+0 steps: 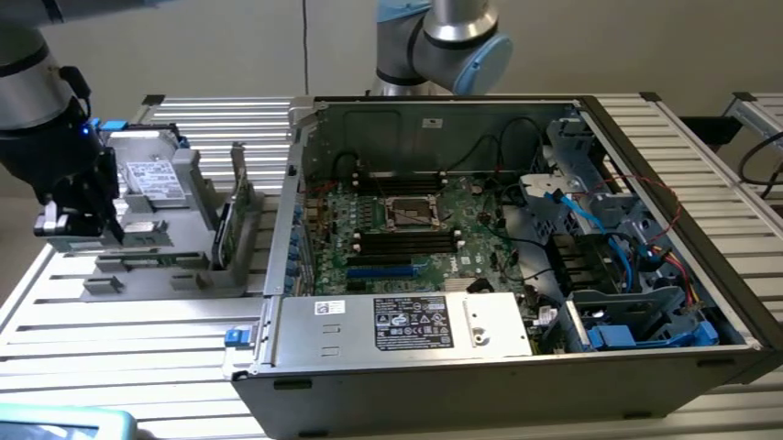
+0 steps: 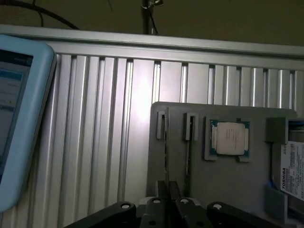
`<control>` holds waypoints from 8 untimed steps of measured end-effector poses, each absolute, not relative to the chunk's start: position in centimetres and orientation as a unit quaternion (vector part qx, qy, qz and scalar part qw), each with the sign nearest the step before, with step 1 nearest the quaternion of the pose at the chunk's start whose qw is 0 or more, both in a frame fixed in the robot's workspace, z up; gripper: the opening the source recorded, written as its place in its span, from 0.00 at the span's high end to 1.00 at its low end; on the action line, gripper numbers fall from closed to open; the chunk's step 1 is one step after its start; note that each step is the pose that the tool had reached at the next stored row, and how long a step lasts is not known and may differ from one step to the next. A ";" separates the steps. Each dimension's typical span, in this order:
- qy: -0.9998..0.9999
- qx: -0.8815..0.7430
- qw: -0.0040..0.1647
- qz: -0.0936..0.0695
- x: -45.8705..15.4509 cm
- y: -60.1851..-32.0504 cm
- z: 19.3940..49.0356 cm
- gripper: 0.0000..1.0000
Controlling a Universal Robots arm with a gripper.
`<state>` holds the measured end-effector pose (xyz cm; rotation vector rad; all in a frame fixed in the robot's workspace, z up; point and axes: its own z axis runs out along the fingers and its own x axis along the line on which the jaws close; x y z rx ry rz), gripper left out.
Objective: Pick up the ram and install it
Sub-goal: 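Pick up the ram and move it above insertion slot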
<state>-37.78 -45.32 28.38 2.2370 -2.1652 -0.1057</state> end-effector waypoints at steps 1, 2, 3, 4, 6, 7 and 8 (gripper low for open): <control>-0.697 0.716 0.013 -0.034 -37.8 -45.3 28.8 0.86; -0.699 0.714 0.014 -0.034 -37.8 -45.3 29.2 0.86; -0.701 0.712 0.014 -0.035 -37.8 -45.3 29.6 0.86; -0.704 0.710 0.014 -0.035 -37.8 -45.3 30.0 0.86; -0.708 0.705 0.014 -0.035 -37.8 -45.3 30.8 0.86; -0.709 0.704 0.014 -0.036 -37.8 -45.3 31.2 0.86; -0.711 0.702 0.014 -0.036 -37.8 -45.3 31.6 0.86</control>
